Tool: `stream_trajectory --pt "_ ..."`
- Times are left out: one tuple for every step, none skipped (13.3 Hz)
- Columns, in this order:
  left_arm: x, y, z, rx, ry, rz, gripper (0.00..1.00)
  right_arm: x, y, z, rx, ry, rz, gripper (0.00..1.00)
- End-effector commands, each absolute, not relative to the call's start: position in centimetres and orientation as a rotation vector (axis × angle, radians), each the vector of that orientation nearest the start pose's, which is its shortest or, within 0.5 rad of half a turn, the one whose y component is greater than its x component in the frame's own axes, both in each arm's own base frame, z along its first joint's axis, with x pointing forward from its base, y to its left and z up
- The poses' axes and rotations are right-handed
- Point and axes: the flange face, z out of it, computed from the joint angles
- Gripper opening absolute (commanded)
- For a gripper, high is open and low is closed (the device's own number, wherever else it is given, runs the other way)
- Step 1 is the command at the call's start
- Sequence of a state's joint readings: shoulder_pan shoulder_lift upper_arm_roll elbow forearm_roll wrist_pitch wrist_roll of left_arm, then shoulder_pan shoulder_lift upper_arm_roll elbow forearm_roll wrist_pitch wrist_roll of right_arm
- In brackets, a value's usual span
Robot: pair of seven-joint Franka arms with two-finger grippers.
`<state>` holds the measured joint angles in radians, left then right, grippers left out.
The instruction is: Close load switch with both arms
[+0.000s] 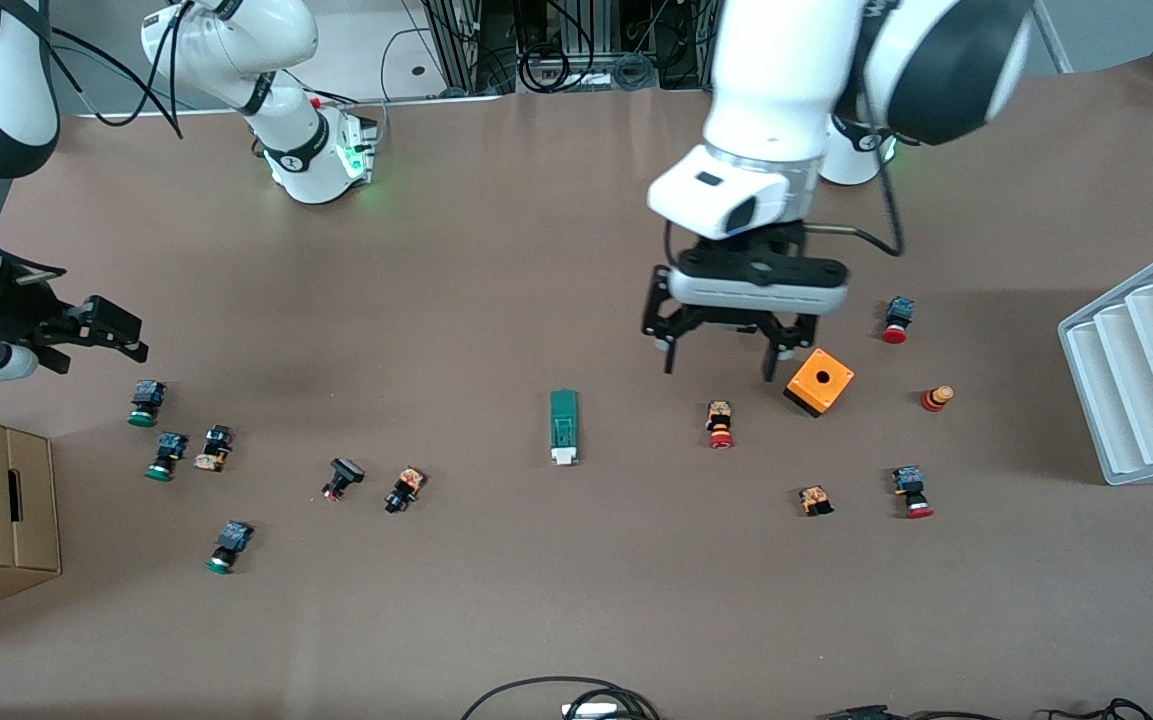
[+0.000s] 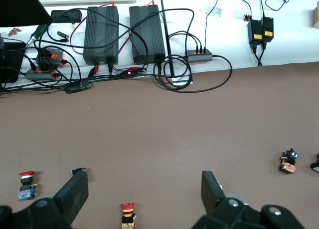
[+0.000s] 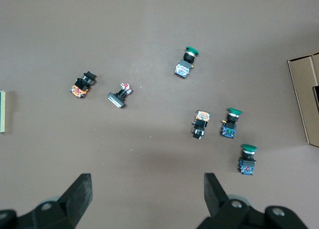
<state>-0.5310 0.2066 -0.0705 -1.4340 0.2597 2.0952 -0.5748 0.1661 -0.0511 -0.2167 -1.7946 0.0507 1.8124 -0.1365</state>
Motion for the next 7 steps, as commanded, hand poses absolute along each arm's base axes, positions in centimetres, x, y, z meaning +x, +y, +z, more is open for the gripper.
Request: stream_trajectory --pt "56.2 -31.8 63.6 -3.119 0.16 -0.785 1.0 55.8 -2.9 57.2 -3.109 -0.12 -0.13 1.0" --pt "57.1 -29.8 63.8 -3.139 0.127 -0.765 1.0 55.8 -2.9 57.2 -3.108 -0.119 -0.128 1.0" --pt "57.4 -28.0 64.5 -3.149 0.104 -0.756 1.0 55.8 -2.9 57.2 -3.108 -0.119 -0.13 1.0" --pt "58.2 -25.8 64.4 -3.146 0.051 -0.73 1.0 55.8 -2.8 57.2 -3.107 -0.122 -0.13 1.0" --pt "58.6 -23.5 64.6 -3.139 -0.002 -0.699 1.0 55.8 -2.8 57.2 -3.107 -0.122 -0.13 1.0" --pt "59.1 -21.7 64.2 -3.136 -0.034 -0.658 1.0 55.8 -2.8 57.2 -3.107 -0.122 -0.13 1.0" --pt "59.3 -20.3 64.2 -3.15 -0.066 -0.629 1.0 55.8 -2.9 57.2 -3.108 -0.119 -0.13 1.0"
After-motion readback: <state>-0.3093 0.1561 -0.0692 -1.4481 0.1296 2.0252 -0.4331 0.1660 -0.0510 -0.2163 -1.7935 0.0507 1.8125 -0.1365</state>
